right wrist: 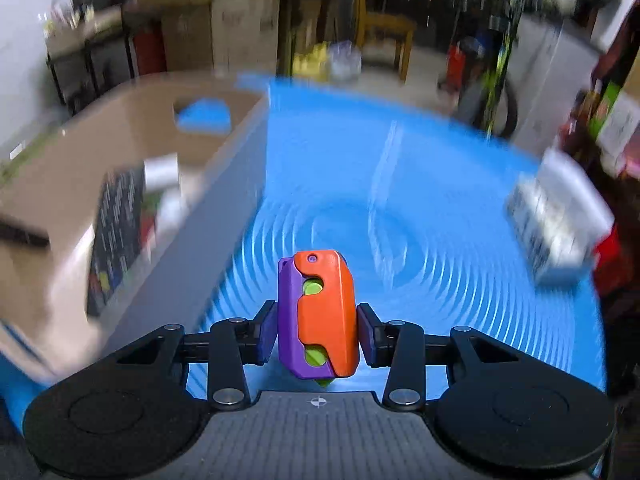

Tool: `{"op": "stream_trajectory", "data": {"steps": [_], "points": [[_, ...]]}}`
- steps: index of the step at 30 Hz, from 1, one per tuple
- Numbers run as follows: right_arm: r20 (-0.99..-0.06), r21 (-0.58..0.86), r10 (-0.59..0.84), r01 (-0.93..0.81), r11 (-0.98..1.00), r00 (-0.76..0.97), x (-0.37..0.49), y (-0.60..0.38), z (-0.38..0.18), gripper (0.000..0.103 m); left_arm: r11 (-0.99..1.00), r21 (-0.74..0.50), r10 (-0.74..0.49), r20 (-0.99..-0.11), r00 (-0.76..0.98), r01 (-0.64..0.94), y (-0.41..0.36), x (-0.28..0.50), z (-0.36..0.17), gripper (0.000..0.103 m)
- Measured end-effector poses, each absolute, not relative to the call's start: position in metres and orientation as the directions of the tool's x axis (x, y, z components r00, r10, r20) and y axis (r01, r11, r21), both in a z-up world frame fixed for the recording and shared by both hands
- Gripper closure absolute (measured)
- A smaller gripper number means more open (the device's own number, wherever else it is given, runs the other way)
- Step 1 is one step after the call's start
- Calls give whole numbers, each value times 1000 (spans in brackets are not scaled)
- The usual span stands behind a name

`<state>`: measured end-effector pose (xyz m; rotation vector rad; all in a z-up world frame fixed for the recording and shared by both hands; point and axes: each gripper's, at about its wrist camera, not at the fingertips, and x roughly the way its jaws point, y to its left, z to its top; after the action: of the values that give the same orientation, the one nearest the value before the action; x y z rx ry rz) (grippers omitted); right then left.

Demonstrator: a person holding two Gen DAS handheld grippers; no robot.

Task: Organize rigid objects
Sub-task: 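Grasp the orange-purple toy on the mat with the right gripper, then lower the toy into the basket and open the right gripper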

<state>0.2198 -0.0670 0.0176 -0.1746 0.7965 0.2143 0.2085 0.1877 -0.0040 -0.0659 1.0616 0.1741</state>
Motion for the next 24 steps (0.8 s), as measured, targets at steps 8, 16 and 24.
{"op": "stream_trajectory", "data": {"steps": [8, 16, 24], "points": [[-622, -79, 241, -366, 927, 745, 257, -12, 67, 57, 984, 31, 111, -873, 475, -174, 188, 208, -4, 93], [-710, -59, 262, -426, 903, 654, 297, 46, 47, 57, 984, 31, 112, -871, 478, -174, 187, 208, -4, 93], [-822, -30, 202, -395, 918, 532, 336, 62, 2, 57, 984, 24, 105, -872, 479, -174, 188, 208, -5, 93]]}}
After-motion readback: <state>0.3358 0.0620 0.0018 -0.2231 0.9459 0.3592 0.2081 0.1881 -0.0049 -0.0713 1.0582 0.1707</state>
